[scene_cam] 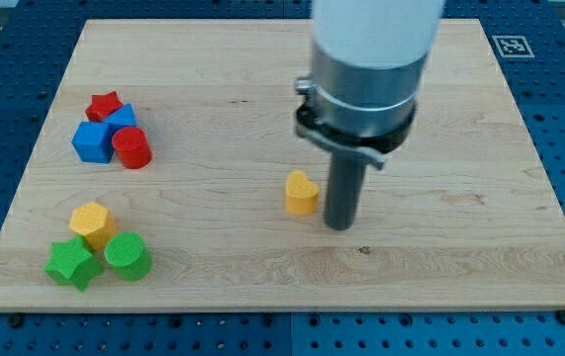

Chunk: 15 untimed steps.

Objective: Push the heart into the hexagon and green circle

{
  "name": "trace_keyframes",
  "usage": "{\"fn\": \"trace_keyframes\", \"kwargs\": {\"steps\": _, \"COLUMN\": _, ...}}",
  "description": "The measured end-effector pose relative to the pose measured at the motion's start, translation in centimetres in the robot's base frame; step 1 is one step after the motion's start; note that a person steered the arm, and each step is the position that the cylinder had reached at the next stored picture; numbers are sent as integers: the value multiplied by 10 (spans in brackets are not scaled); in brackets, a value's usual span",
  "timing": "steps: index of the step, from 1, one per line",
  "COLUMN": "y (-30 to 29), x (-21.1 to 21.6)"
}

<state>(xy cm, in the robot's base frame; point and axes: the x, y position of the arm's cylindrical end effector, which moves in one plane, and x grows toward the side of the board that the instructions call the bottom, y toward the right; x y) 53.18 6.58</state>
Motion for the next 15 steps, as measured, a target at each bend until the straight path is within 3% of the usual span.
{"fn": "trace_keyframes", "kwargs": {"steps": 1, "y": 8, "x": -31}}
{"fn": "trace_keyframes", "kwargs": {"steps": 2, "y": -3, "x": -36}}
{"fn": "trace_keyframes", "kwargs": {"steps": 4, "y": -48, "x": 9}}
{"fn": "trace_keyframes", "kwargs": {"steps": 9, "y": -59, "x": -42}}
{"fn": "trace_keyframes", "kwargs": {"steps": 15, "y": -127, "x": -29}}
